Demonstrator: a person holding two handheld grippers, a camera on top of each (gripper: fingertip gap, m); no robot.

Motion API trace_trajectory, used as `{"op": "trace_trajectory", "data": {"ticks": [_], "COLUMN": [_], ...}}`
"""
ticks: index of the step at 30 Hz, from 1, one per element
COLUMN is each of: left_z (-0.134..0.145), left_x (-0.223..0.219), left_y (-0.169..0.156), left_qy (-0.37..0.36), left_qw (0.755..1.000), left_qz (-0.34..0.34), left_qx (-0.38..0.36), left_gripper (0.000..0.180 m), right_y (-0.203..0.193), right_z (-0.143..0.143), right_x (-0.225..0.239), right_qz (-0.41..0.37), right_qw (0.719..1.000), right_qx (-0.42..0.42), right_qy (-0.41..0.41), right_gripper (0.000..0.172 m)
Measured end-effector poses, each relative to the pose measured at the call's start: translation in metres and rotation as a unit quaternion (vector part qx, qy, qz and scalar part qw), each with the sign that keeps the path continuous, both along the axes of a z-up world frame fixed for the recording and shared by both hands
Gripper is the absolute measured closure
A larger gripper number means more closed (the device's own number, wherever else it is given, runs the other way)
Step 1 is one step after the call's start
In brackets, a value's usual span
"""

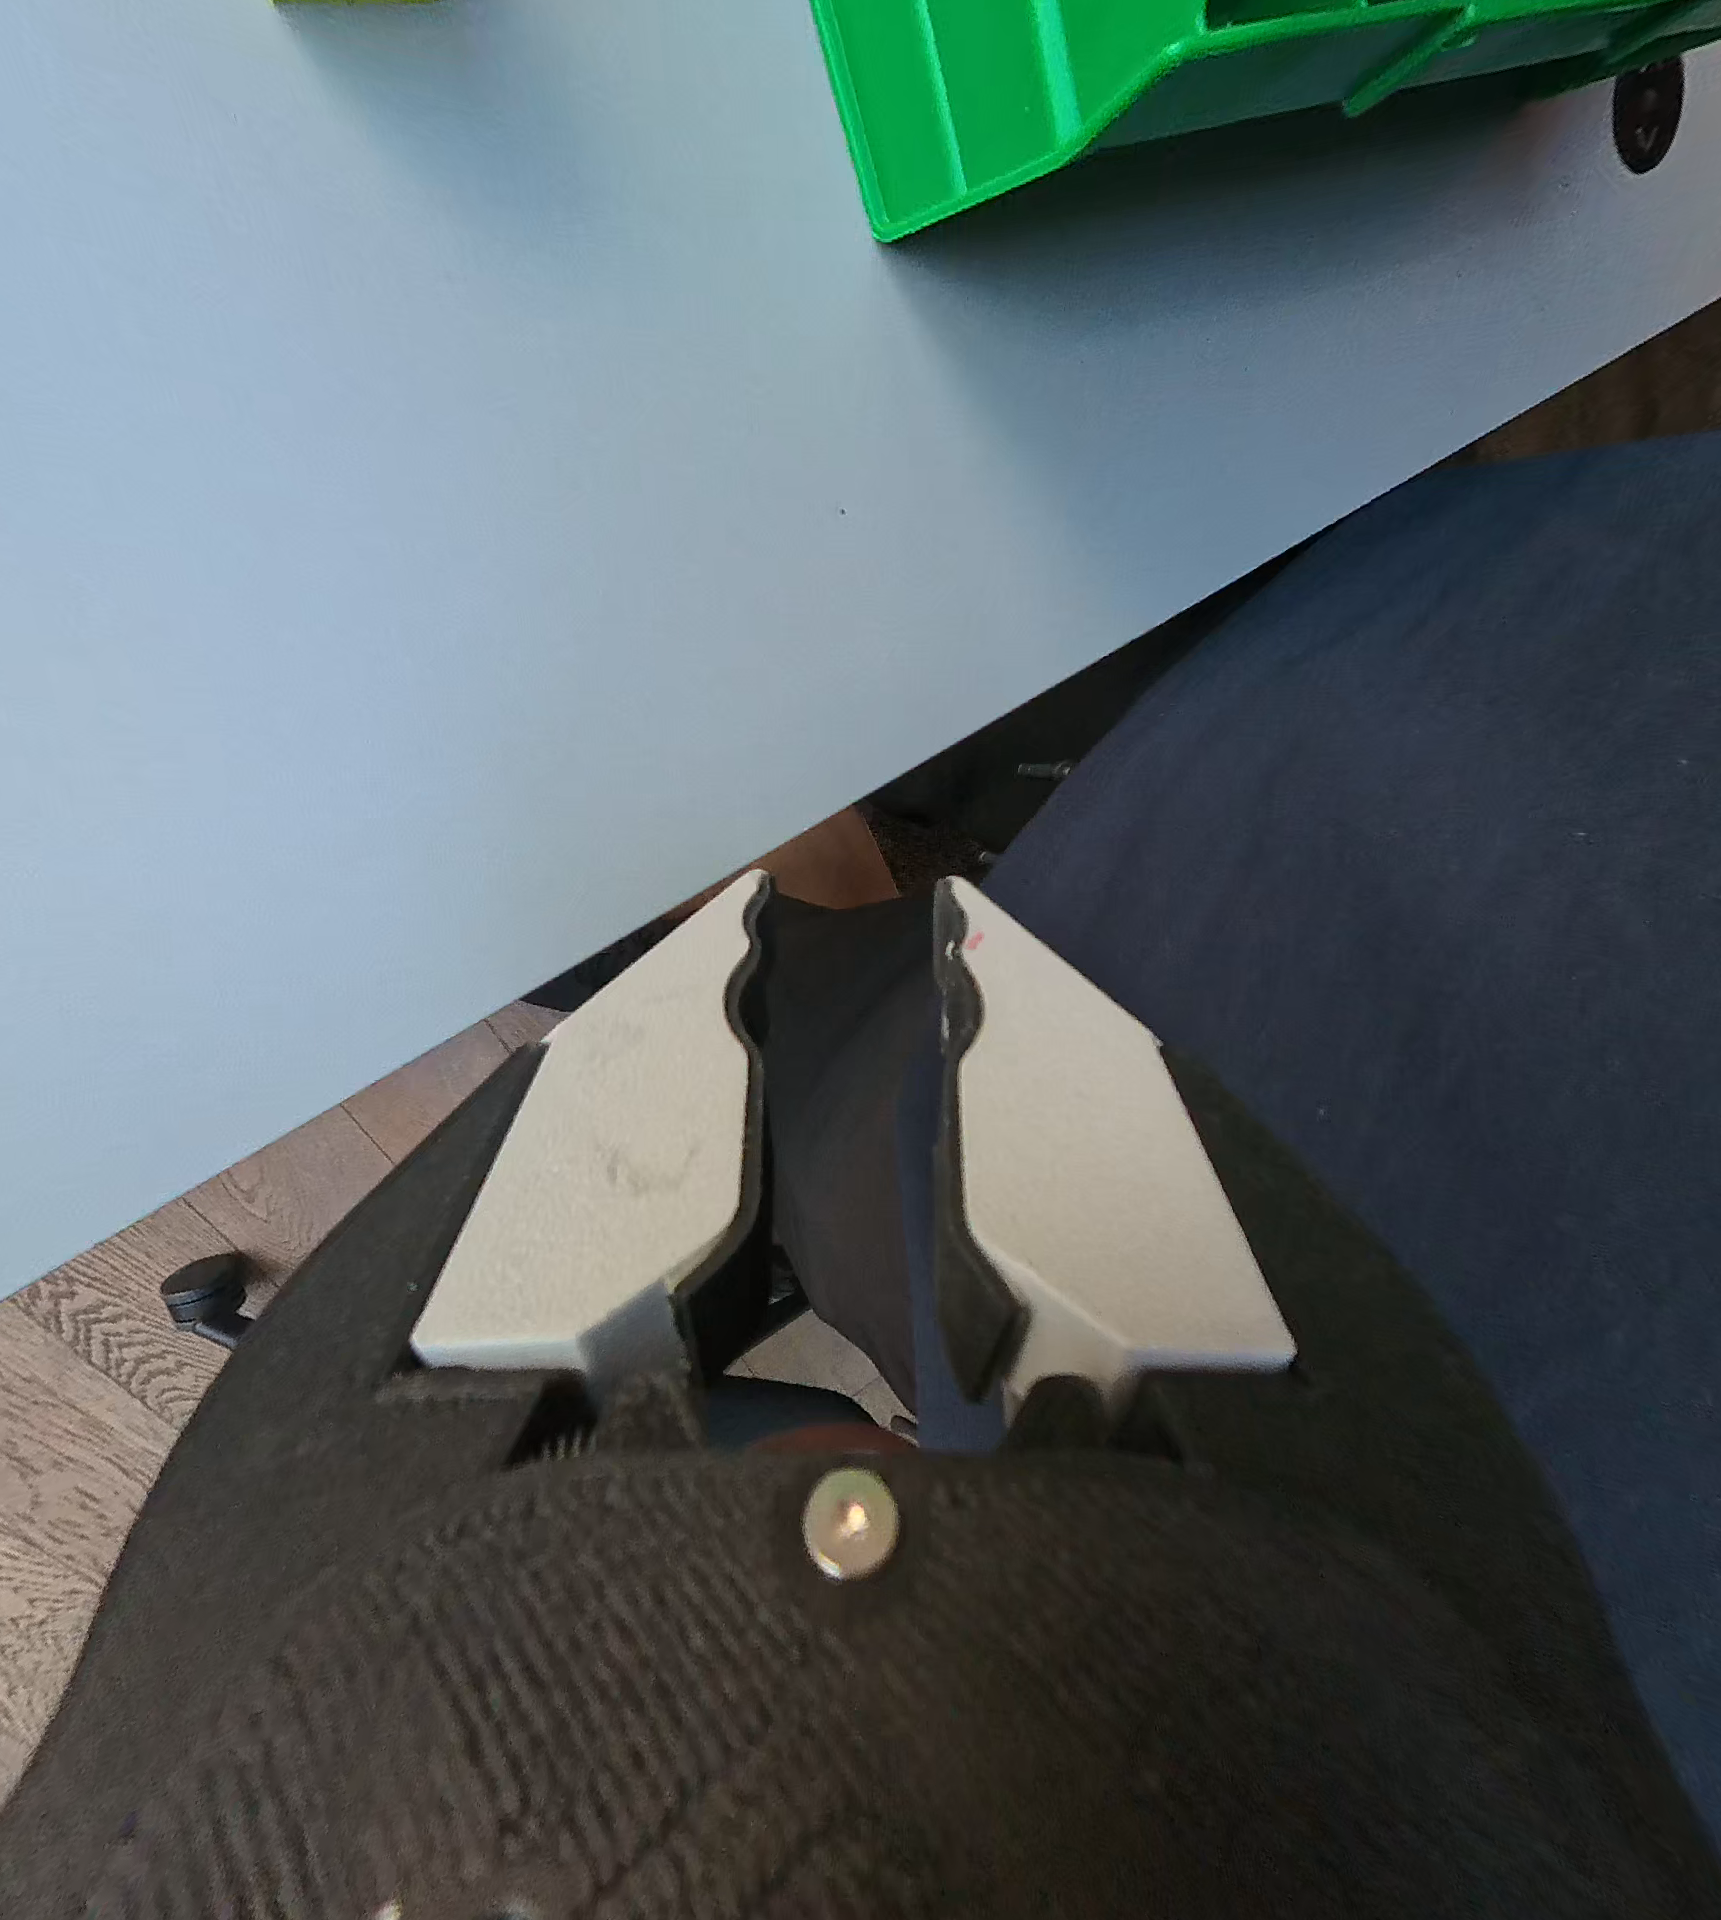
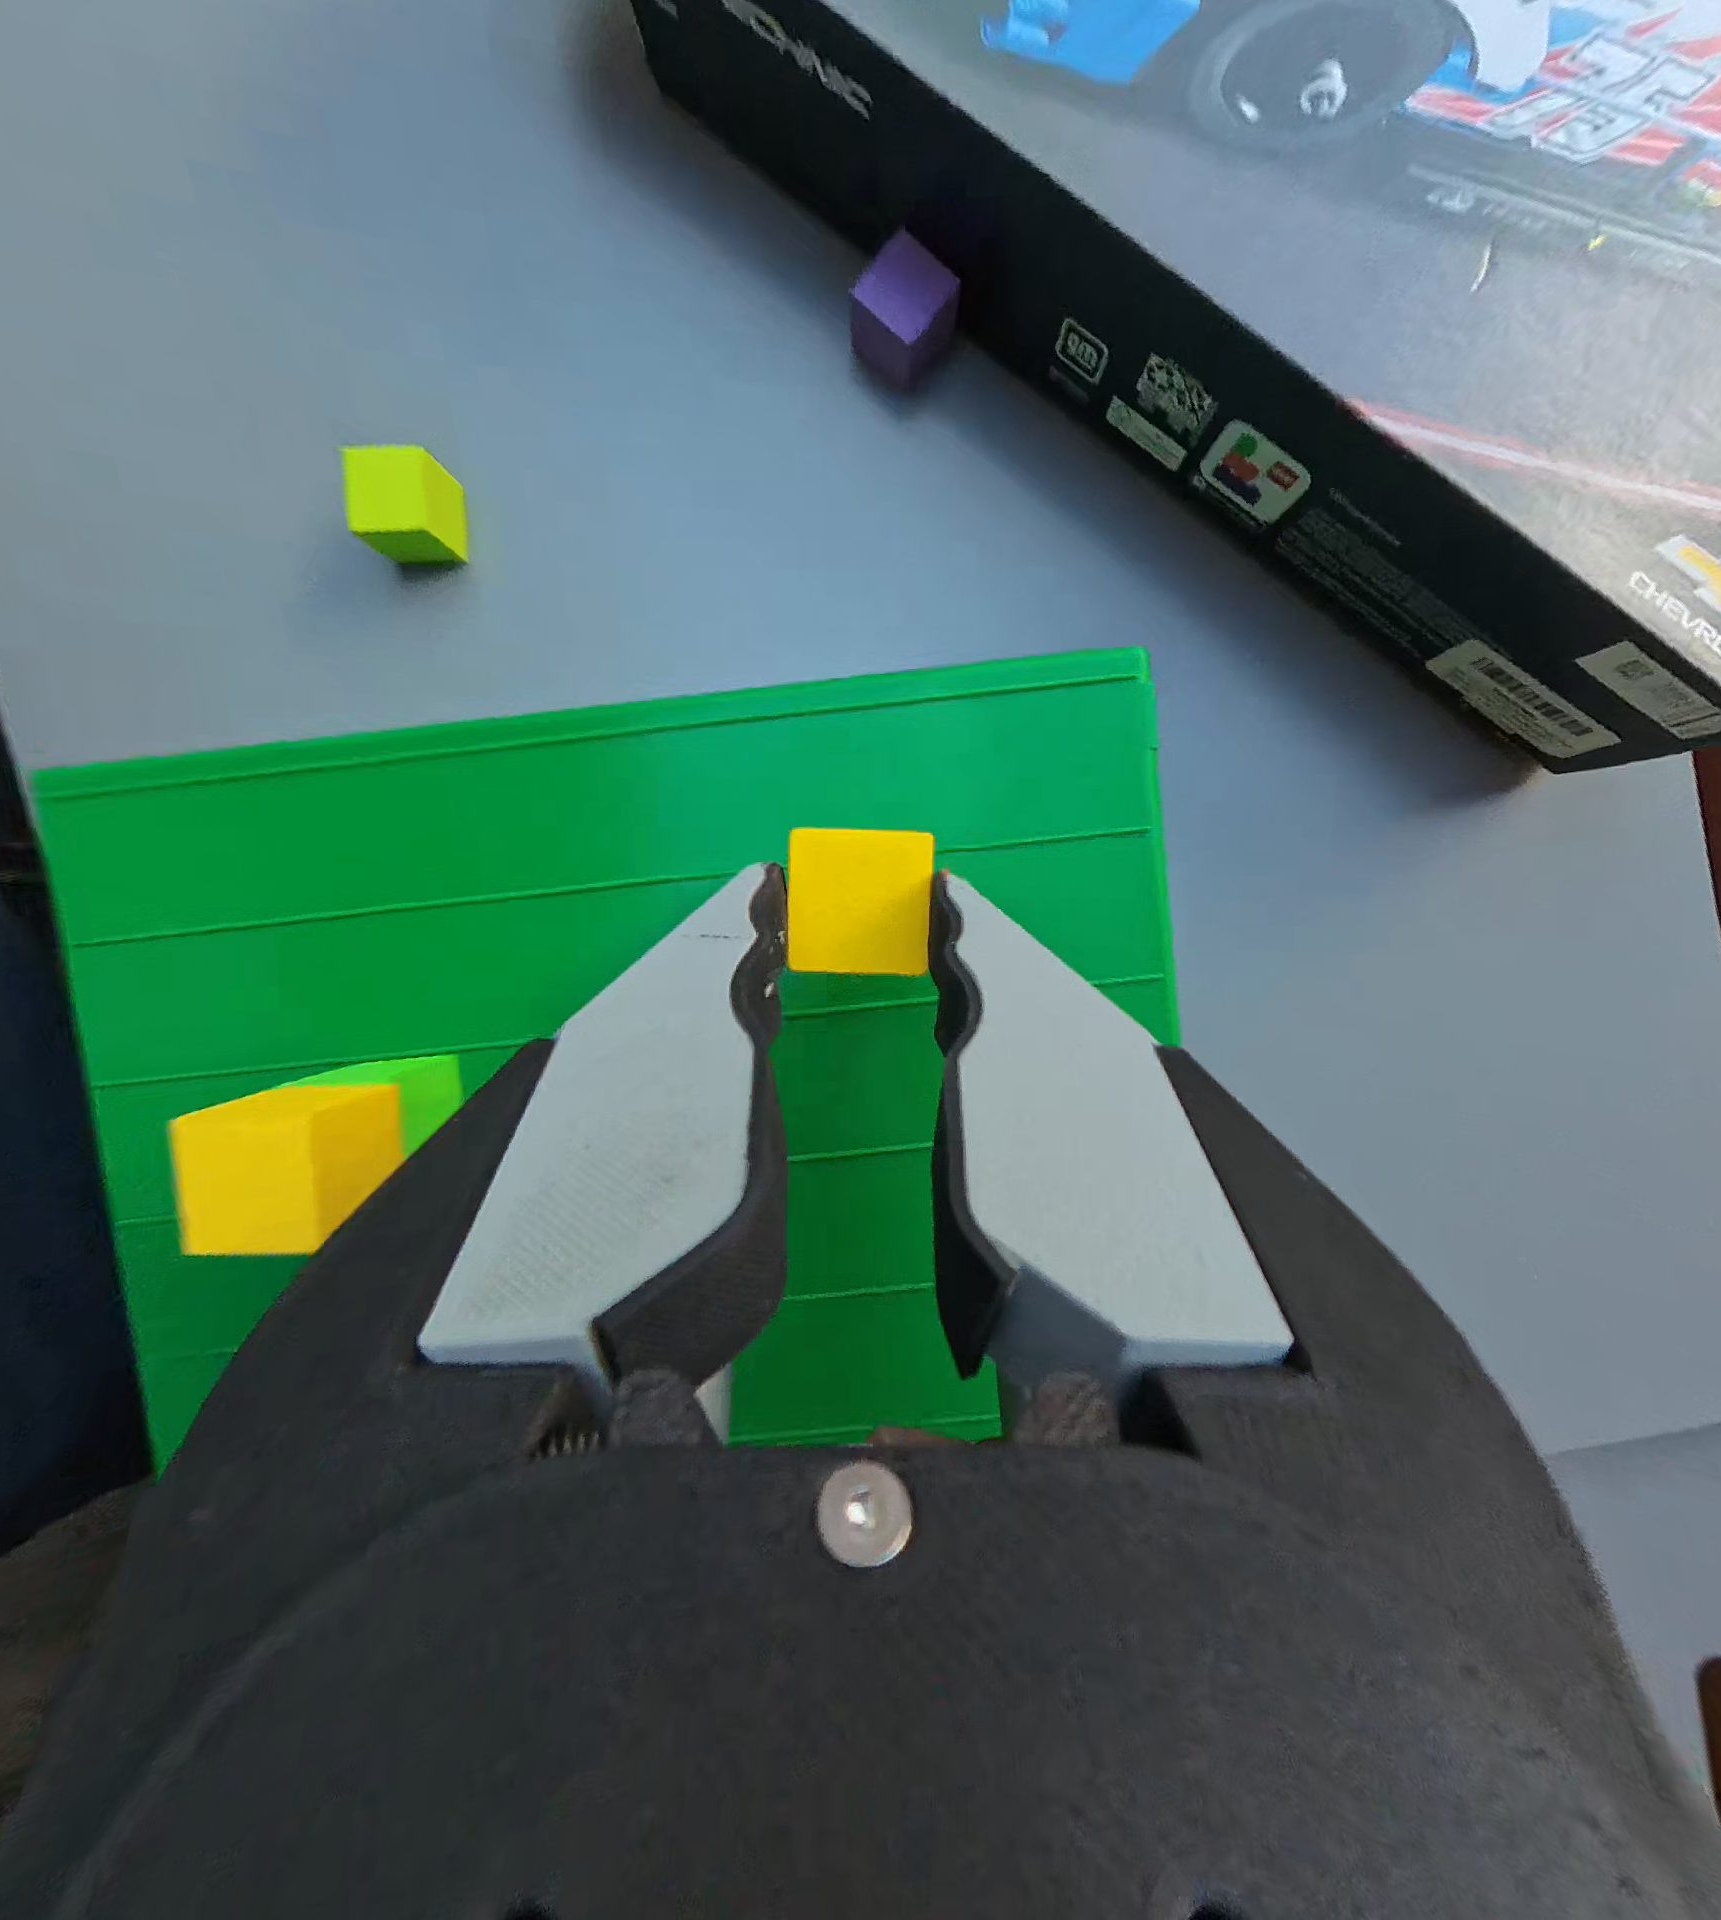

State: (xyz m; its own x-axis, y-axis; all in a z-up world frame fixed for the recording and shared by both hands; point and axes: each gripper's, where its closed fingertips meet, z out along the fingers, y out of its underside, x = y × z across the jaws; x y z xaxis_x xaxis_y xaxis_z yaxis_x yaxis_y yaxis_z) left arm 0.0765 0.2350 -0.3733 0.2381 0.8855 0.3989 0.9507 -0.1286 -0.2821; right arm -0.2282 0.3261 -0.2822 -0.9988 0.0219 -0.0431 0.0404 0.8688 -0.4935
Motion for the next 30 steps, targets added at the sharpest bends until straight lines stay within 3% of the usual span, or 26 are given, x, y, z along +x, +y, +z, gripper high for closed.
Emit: {"op": "trace_trajectory", "data": {"ticks": [6, 10, 18, 30], "left_z": [-0.004, -0.005, -0.005, -0.009], "left_x": [-0.008, -0.016, -0.029, -0.026], "left_y": [-0.002, 0.0, 0.008, 0.01], "left_qy": [0.003, 0.01, 0.023, 0.023], "left_qw": [1.0, 0.998, 0.995, 0.994], "left_qz": [-0.027, -0.053, -0.093, -0.094], "left_qx": [0.009, 0.018, 0.032, 0.043], "left_gripper": [0.152, 0.153, 0.153, 0.152], "right_y": [0.022, 0.038, 0.056, 0.048], "right_z": [0.059, 0.074, 0.045, 0.023], "right_x": [0.03, 0.06, 0.1, 0.105], "right_qz": [0.004, 0.004, 0.008, 0.011], "right_qw": [0.999, 0.999, 0.999, 0.998], "right_qx": [-0.022, -0.016, 0.033, 0.04], "right_qy": [0.032, 0.035, 0.033, 0.04], "right_gripper": [0.147, 0.147, 0.147, 0.146]}}
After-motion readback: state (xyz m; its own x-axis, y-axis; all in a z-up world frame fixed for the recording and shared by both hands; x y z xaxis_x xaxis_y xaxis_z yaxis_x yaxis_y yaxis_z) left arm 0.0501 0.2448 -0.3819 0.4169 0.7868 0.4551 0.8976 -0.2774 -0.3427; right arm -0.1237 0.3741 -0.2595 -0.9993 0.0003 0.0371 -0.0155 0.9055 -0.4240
